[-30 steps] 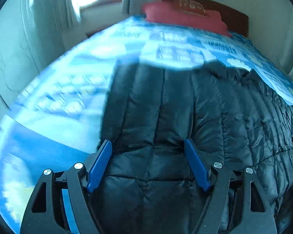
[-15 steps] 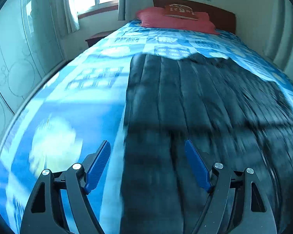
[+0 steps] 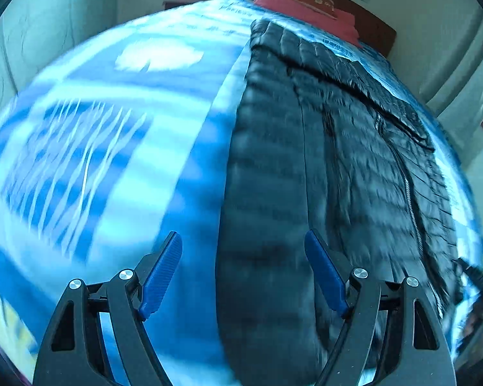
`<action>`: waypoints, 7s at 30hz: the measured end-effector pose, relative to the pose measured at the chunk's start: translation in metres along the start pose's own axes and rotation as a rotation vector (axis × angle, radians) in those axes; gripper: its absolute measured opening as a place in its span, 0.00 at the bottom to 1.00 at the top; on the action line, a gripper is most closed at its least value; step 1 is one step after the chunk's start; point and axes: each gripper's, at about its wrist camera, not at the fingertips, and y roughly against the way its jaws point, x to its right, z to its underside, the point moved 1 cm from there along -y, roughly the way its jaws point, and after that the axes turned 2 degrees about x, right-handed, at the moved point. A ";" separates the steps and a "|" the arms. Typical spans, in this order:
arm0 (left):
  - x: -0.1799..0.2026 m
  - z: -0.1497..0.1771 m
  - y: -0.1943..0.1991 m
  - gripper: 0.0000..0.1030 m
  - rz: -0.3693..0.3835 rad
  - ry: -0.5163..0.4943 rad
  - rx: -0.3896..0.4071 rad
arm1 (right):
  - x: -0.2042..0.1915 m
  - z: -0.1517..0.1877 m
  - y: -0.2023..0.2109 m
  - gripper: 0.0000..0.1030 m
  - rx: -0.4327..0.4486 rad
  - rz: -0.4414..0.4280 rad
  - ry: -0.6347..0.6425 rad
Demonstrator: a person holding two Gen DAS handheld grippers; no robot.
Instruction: Fold large clothes
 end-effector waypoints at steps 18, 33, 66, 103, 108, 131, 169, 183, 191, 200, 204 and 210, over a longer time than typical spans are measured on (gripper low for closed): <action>0.011 0.040 0.007 0.75 0.072 0.018 0.002 | -0.010 0.028 0.010 0.37 0.018 -0.046 0.033; 0.017 0.041 0.017 0.17 0.126 0.019 0.027 | -0.008 0.029 0.014 0.13 0.009 -0.164 0.000; 0.006 0.090 0.179 0.10 0.332 0.151 0.131 | 0.025 0.072 0.181 0.10 0.091 -0.501 -0.160; 0.053 -0.185 -0.013 0.09 0.364 0.172 0.132 | -0.047 -0.233 -0.019 0.10 0.162 -0.632 -0.314; 0.054 -0.218 -0.081 0.09 0.285 0.187 0.078 | -0.050 -0.261 -0.090 0.10 0.099 -0.566 -0.353; 0.033 -0.241 -0.089 0.55 0.435 0.411 0.120 | -0.033 -0.260 -0.109 0.61 0.153 -0.499 -0.362; 0.186 -0.208 -0.150 0.58 -0.011 -0.204 0.171 | -0.221 -0.243 -0.166 0.60 0.104 -0.189 0.286; 0.161 -0.195 -0.132 0.58 -0.074 -0.195 0.212 | -0.190 -0.232 -0.160 0.60 0.128 -0.148 0.239; 0.136 -0.188 -0.164 0.59 -0.156 -0.211 0.143 | -0.177 -0.226 -0.174 0.61 0.091 -0.140 0.214; 0.073 -0.148 -0.068 0.59 -0.059 0.141 0.212 | -0.106 -0.184 -0.066 0.61 0.202 -0.232 -0.048; 0.040 -0.103 -0.027 0.59 -0.104 0.278 0.268 | -0.068 -0.151 -0.037 0.61 0.219 -0.214 -0.148; 0.007 -0.058 -0.007 0.59 -0.120 0.407 0.259 | -0.026 -0.107 -0.016 0.61 0.220 -0.190 -0.249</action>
